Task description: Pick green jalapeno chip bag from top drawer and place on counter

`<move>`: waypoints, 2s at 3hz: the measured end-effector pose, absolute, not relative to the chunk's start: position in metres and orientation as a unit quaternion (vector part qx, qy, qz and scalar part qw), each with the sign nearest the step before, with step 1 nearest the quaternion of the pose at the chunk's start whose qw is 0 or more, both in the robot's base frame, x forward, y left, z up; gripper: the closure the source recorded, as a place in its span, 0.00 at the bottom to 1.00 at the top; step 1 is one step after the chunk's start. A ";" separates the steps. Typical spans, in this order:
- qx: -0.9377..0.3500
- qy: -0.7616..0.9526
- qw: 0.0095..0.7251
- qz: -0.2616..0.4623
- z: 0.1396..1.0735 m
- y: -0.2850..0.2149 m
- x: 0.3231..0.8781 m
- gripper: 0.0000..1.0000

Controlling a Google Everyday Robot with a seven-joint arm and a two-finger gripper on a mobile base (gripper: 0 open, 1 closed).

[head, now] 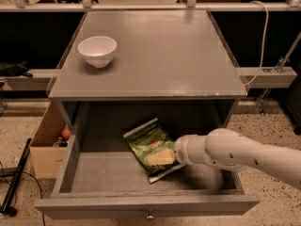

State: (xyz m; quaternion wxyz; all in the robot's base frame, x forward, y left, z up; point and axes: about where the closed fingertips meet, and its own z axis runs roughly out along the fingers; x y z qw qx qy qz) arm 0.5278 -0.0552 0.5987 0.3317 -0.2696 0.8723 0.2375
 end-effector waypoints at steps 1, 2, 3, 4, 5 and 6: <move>-0.271 0.872 0.332 0.238 0.599 -0.054 0.528 0.19; -0.271 0.872 0.332 0.238 0.599 -0.053 0.528 0.42; -0.271 0.872 0.332 0.238 0.599 -0.053 0.528 0.66; -0.271 0.872 0.332 0.238 0.599 -0.053 0.528 0.96; -0.271 0.872 0.332 0.238 0.599 -0.053 0.528 1.00; -0.272 0.873 0.328 0.237 0.599 -0.053 0.528 1.00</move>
Offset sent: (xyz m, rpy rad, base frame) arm 0.0003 0.0017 0.0001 0.0000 -0.0006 0.0027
